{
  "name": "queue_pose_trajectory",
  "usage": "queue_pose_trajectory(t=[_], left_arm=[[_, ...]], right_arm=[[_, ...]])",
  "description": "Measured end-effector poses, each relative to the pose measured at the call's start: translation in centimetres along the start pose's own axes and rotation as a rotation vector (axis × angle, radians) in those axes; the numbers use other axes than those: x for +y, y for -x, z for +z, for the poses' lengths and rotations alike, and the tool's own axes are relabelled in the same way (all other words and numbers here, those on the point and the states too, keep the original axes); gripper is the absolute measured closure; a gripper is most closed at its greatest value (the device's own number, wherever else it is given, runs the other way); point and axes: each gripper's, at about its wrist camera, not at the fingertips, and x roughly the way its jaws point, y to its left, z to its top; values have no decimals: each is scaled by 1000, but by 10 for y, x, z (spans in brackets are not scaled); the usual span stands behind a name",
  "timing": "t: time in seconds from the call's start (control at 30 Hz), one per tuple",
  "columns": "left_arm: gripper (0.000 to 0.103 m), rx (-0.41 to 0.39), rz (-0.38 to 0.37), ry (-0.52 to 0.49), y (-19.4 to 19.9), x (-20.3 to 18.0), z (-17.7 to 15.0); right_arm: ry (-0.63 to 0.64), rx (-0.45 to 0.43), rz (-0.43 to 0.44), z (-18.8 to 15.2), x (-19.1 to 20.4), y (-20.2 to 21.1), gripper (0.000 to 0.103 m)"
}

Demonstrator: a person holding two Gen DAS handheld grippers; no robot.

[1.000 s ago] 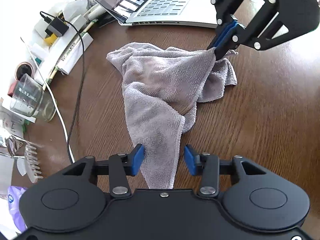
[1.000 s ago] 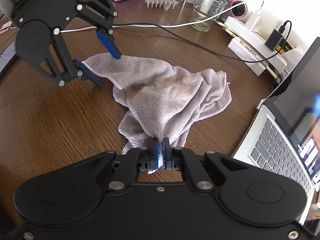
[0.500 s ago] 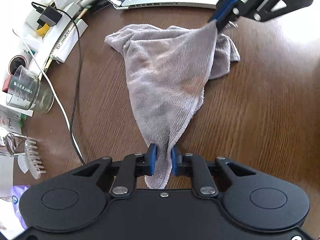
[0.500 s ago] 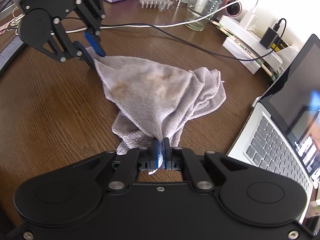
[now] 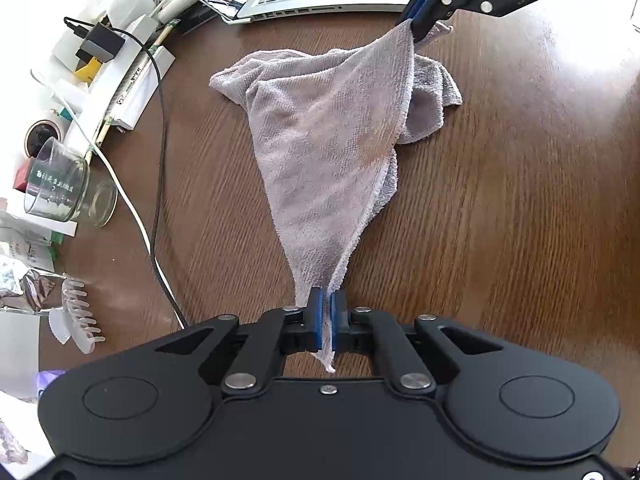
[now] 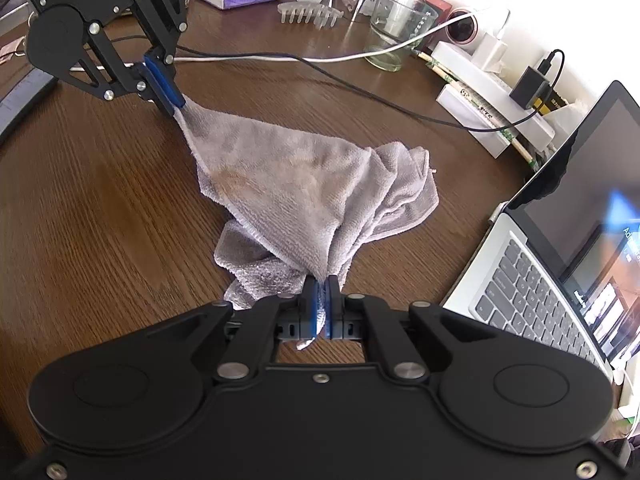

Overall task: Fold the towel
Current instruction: 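Lift the towel by two corners with both grippers, pulling them apart, then raise and shake the towel open, then lay it flat with both grippers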

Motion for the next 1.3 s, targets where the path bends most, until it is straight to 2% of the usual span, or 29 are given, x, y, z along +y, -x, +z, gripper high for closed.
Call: queue_pose_trajectory(t=[0.3,0.5,0.8,0.9,1.17,1.3], left_arm=[[102,-49,-35,10,14,0,4],[102,-38,-75,-17,16,-3,4],[102,-75,-67,-15,29,3,7],[102,-72,-47,-13,37,4,5],[102,-123,-2,3,82,15,6],[102,-150,-12,29,109,22,9]], right_arm=[[4,-24,-2,-1,0,6,99],[45,-28,19,-2,-1,5,99],[46,-38,19,5,-15,13,99],[53,-50,18,12,-21,23,99],[189,-93,20,30,-31,64,99],[238,-109,15,46,-42,92,99]])
